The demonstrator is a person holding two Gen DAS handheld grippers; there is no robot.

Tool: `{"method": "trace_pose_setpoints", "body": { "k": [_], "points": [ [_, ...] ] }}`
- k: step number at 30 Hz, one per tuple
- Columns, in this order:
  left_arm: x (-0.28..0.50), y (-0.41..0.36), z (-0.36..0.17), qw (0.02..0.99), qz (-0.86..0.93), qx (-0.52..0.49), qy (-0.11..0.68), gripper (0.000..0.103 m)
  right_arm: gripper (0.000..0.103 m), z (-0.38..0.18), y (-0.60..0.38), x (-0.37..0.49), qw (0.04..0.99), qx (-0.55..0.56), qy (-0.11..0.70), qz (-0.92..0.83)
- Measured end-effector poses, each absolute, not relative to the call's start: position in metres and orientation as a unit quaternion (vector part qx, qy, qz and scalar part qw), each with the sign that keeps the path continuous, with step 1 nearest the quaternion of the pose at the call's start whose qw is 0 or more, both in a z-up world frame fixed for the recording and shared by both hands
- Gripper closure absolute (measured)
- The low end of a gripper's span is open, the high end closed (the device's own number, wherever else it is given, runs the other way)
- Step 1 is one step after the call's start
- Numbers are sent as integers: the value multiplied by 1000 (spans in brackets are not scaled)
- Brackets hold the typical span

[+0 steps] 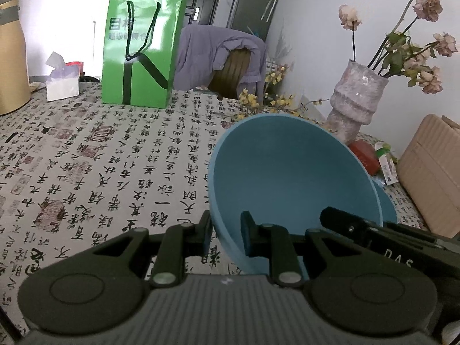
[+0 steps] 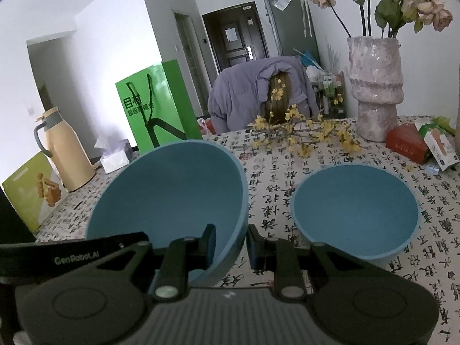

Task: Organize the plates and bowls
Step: 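Lift the blue bowl off the cloth with both grippers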

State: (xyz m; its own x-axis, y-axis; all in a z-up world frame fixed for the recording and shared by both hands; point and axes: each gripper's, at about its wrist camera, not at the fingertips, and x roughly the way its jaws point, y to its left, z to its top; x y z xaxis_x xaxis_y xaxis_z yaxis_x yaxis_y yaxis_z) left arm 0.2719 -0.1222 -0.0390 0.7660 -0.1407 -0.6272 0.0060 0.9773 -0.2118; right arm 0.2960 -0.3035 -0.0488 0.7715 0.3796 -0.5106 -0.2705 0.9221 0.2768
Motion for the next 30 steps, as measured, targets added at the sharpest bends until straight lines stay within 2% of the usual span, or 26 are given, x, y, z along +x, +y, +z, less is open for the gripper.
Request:
{"method": "trace_pose_setpoints", "body": {
  "k": [30],
  "points": [
    [219,-100,-13,943,-24,-98,317,82,81,-22,-282,250,939,94,273,185]
  ]
}}
